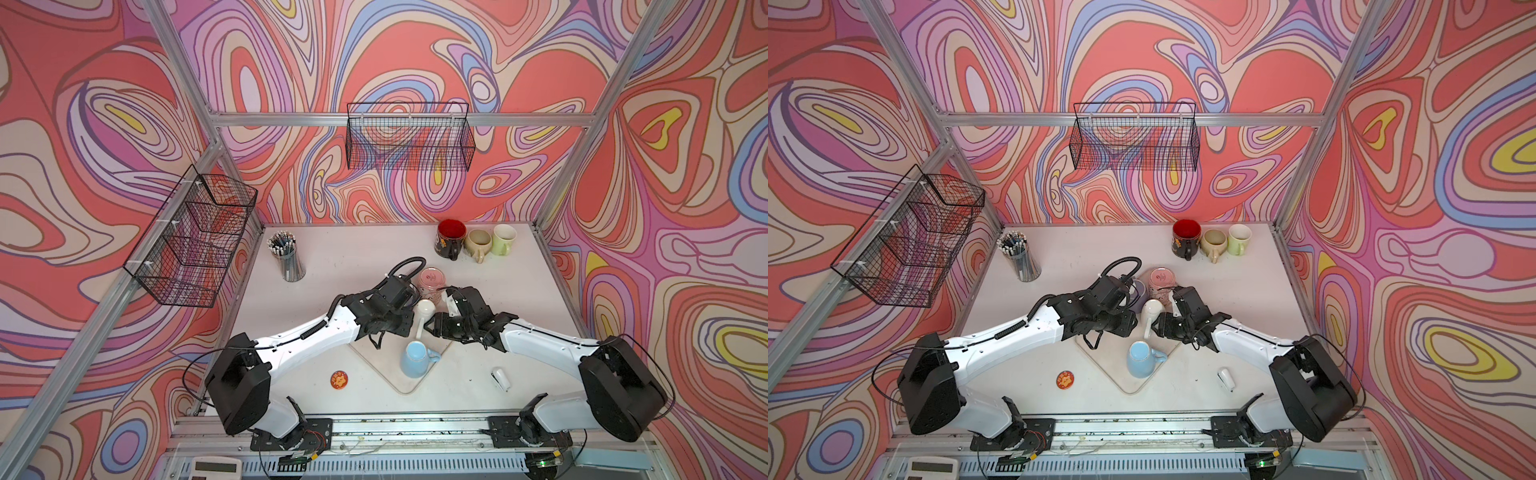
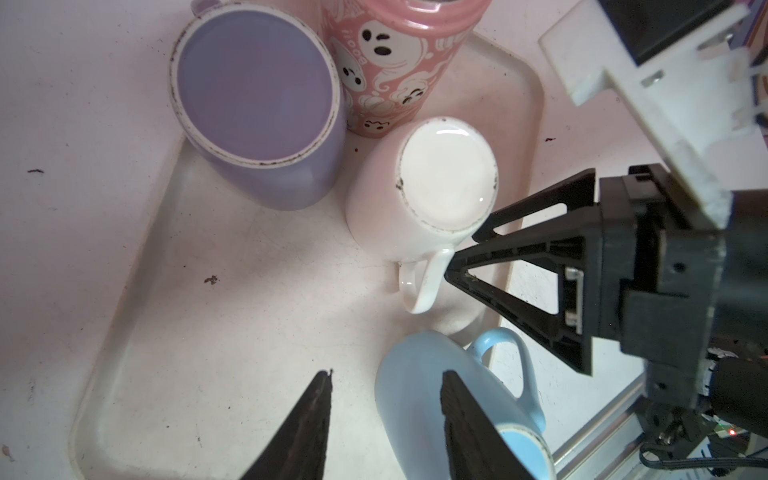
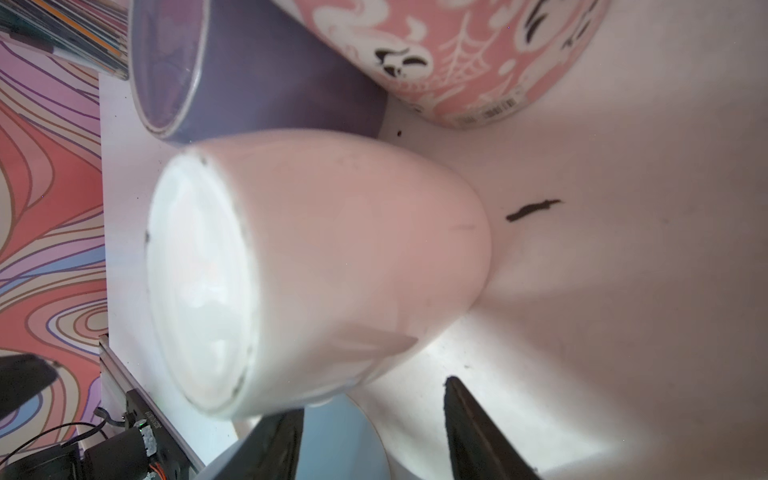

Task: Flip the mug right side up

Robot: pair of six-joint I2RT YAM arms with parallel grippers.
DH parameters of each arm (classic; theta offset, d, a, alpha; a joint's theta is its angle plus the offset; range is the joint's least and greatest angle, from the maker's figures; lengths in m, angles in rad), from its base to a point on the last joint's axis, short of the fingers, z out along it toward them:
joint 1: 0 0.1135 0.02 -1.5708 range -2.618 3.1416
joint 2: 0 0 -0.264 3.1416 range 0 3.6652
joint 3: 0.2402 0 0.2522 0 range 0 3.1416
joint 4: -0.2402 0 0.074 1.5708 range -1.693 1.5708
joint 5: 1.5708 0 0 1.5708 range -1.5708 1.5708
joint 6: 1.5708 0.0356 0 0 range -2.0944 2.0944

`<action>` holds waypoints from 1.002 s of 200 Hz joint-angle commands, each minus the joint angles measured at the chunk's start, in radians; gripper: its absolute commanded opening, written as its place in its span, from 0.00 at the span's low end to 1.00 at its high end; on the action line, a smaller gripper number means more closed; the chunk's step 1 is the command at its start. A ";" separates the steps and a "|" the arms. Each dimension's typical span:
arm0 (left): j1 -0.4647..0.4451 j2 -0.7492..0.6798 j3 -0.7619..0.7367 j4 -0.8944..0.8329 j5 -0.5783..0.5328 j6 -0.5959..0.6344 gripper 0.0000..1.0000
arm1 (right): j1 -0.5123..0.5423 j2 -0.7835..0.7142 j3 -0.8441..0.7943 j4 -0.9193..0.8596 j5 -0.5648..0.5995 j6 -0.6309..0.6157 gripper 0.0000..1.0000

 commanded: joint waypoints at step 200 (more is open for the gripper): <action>-0.071 0.390 0.357 -0.234 -0.080 0.133 0.59 | -0.269 -0.306 -0.138 -0.177 -0.053 -0.143 0.67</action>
